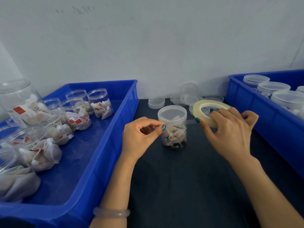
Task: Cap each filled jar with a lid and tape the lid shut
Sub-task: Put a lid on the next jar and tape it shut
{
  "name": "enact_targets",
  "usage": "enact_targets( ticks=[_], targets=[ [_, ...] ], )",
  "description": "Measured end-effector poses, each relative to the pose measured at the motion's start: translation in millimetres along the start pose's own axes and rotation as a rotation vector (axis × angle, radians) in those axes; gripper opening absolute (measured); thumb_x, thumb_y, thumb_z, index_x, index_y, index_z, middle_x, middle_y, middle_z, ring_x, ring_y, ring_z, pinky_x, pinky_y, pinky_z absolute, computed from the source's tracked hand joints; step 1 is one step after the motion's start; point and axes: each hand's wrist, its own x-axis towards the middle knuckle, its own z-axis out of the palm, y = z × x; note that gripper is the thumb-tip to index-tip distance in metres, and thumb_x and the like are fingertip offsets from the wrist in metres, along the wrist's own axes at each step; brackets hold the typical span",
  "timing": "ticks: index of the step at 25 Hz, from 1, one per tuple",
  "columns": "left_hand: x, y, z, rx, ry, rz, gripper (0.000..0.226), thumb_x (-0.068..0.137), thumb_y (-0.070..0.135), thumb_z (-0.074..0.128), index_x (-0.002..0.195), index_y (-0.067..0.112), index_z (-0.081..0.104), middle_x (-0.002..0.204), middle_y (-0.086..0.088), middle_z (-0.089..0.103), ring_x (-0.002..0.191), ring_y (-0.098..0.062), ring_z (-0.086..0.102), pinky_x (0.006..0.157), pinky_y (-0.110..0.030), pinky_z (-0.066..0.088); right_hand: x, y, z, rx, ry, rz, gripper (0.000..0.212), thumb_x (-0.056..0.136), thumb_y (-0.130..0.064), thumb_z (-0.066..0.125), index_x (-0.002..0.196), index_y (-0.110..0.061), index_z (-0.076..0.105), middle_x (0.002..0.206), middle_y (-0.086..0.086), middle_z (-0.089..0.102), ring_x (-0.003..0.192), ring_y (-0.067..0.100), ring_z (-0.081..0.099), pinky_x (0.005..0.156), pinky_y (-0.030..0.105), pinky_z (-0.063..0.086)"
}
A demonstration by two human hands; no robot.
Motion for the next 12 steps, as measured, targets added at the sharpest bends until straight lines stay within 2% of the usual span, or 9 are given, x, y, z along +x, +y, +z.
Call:
enact_targets(
  ticks=[3, 6, 7, 12],
  targets=[
    [0.5, 4.3, -2.1, -0.104, -0.037, -0.056, 0.008, 0.082, 0.031, 0.075, 0.084, 0.024, 0.077, 0.078, 0.011, 0.073, 0.069, -0.010, 0.063, 0.062, -0.022, 0.049, -0.8, -1.2, 0.6, 0.008, 0.010, -0.008, 0.050, 0.096, -0.056, 0.041, 0.070, -0.016, 0.058, 0.069, -0.002, 0.058, 0.075, 0.023, 0.051, 0.078, 0.040, 0.022],
    [0.5, 9.7, -0.5, -0.252, -0.015, -0.098, 0.010, 0.086, 0.030, 0.072, 0.084, 0.020, 0.076, 0.077, 0.009, 0.073, 0.066, -0.010, 0.062, 0.060, -0.025, 0.051, -2.1, -3.8, 1.7, 0.011, 0.011, -0.019, 0.046, 0.095, -0.053, 0.045, 0.072, -0.016, 0.060, 0.070, -0.001, 0.059, 0.076, 0.024, 0.052, 0.078, 0.041, 0.022],
    [0.5, 10.2, -0.9, -0.292, -0.001, -0.099, 0.011, 0.088, 0.028, 0.070, 0.085, 0.019, 0.076, 0.077, 0.009, 0.074, 0.066, -0.007, 0.062, 0.060, -0.022, 0.050, -2.1, -4.9, 1.6, 0.015, 0.015, -0.021, 0.045, 0.095, -0.052, 0.046, 0.072, -0.016, 0.059, 0.070, -0.001, 0.058, 0.076, 0.024, 0.052, 0.078, 0.041, 0.022],
    [1.8, 3.2, -6.0, -0.118, 0.010, -0.129, 0.008, 0.084, 0.022, 0.077, 0.081, 0.029, 0.076, 0.073, 0.016, 0.071, 0.060, -0.005, 0.053, 0.058, -0.018, 0.045, -3.1, -4.8, 1.7, 0.002, 0.003, -0.018, 0.047, 0.095, -0.054, 0.043, 0.074, -0.016, 0.060, 0.074, 0.000, 0.061, 0.078, 0.024, 0.053, 0.079, 0.042, 0.024]
  ],
)
